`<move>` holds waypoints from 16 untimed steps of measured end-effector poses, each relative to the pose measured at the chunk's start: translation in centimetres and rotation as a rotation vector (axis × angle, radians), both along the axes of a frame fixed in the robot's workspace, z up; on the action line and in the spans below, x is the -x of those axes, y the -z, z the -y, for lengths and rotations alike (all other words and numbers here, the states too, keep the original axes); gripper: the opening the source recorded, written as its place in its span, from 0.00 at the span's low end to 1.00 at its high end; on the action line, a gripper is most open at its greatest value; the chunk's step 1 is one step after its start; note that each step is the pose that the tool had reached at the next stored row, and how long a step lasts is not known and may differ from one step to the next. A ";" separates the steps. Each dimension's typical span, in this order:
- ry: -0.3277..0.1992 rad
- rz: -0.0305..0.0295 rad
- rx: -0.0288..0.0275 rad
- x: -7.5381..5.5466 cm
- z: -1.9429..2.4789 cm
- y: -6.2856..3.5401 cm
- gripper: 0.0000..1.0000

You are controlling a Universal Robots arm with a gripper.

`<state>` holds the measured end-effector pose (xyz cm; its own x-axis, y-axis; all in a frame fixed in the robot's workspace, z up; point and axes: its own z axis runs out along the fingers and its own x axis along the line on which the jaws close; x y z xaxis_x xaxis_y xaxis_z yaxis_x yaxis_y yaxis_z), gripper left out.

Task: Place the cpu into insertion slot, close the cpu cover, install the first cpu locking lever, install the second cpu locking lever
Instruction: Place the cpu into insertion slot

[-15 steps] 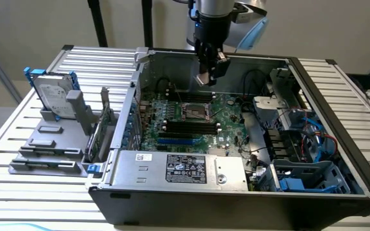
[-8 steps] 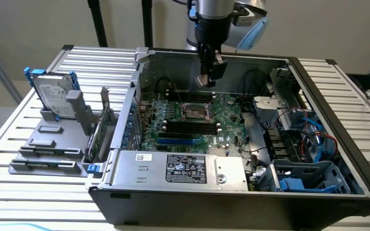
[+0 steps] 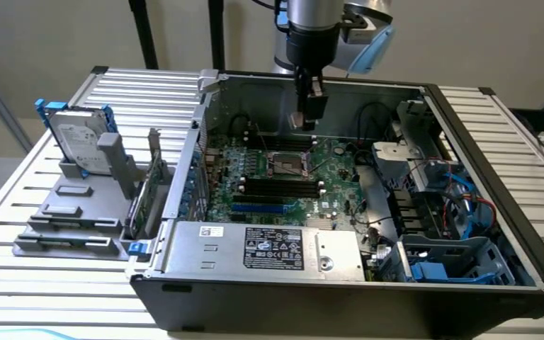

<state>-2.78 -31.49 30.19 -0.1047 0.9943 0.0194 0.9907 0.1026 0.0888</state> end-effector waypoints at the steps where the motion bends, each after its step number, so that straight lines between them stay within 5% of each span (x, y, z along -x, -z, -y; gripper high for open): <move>1: 0.018 -0.0001 0.0001 0.0 0.00 0.04 0.55; 8: 0.102 -0.0040 0.0003 0.0 0.15 0.42 0.55; 16: 0.102 -0.0320 0.0017 0.5 0.63 1.18 0.55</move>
<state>-3.32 -32.12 29.00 -0.0026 0.9998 0.0195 0.9984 0.0015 0.0569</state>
